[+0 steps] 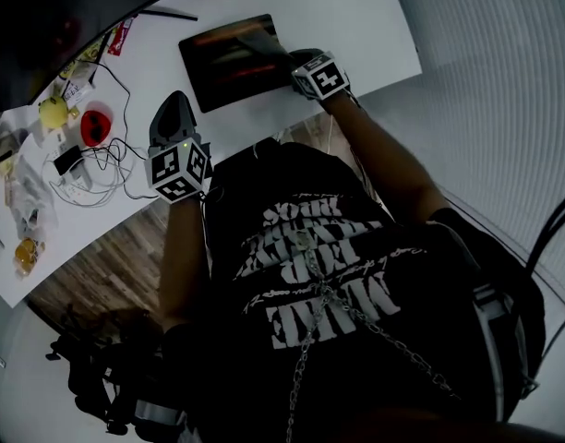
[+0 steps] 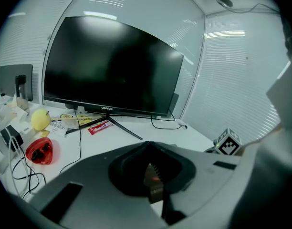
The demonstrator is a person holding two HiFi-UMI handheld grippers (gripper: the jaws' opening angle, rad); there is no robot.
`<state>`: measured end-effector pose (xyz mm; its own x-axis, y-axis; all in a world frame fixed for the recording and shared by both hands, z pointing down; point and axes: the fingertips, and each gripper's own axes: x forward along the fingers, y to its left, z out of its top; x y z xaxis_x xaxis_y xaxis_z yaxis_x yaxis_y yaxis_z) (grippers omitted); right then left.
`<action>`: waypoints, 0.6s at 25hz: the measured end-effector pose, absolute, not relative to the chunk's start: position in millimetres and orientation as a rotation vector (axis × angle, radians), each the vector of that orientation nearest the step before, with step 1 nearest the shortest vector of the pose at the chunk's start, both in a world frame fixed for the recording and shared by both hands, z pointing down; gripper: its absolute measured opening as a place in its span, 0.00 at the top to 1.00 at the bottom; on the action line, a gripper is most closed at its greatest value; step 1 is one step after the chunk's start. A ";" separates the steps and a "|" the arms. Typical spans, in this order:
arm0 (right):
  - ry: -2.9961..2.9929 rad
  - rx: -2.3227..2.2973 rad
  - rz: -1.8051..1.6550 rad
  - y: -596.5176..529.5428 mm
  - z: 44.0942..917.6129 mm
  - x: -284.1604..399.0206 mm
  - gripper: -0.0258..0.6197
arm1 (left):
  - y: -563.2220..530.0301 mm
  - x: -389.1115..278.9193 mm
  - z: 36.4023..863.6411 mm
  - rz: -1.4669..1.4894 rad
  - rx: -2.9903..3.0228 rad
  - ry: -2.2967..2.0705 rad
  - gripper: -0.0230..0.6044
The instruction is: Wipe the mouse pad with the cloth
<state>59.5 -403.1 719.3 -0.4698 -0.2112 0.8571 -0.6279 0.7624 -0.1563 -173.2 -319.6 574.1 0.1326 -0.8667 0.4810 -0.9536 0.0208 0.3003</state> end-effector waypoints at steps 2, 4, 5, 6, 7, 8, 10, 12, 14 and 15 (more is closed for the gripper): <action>-2.048 0.631 0.596 -396.6 715.4 55.6 0.93 | -312.3 -172.9 574.9 0.198 1.847 -1.756 0.95; -2.103 0.548 0.626 -376.3 705.7 28.0 0.93 | -304.5 -175.1 576.1 0.194 1.827 -1.768 0.95; -2.134 0.481 0.632 -362.0 702.1 8.4 0.93 | -301.2 -176.4 577.0 0.192 1.816 -1.775 0.95; -2.158 0.406 0.630 -345.8 700.4 -11.6 0.93 | -298.3 -177.1 578.0 0.192 1.804 -1.781 0.95; -2.174 0.331 0.618 -328.8 700.1 -30.3 0.93 | -295.7 -176.9 578.9 0.191 1.795 -1.785 0.95; -2.180 0.263 0.599 -312.4 700.9 -46.1 0.93 | -293.3 -175.5 579.6 0.192 1.788 -1.786 0.95; -2.176 0.159 0.559 -287.0 705.3 -67.1 0.93 | -290.2 -170.9 580.2 0.196 1.787 -1.787 0.95; -2.167 0.114 0.543 -275.5 712.0 -75.8 0.93 | -287.9 -166.6 581.0 0.201 1.788 -1.786 0.95; -2.166 0.112 0.572 -274.0 716.8 -74.1 0.93 | -284.8 -163.0 582.3 0.206 1.786 -1.785 0.95; -2.166 0.121 0.594 -275.6 717.7 -70.0 0.93 | -283.4 -161.1 582.8 0.209 1.787 -1.784 0.95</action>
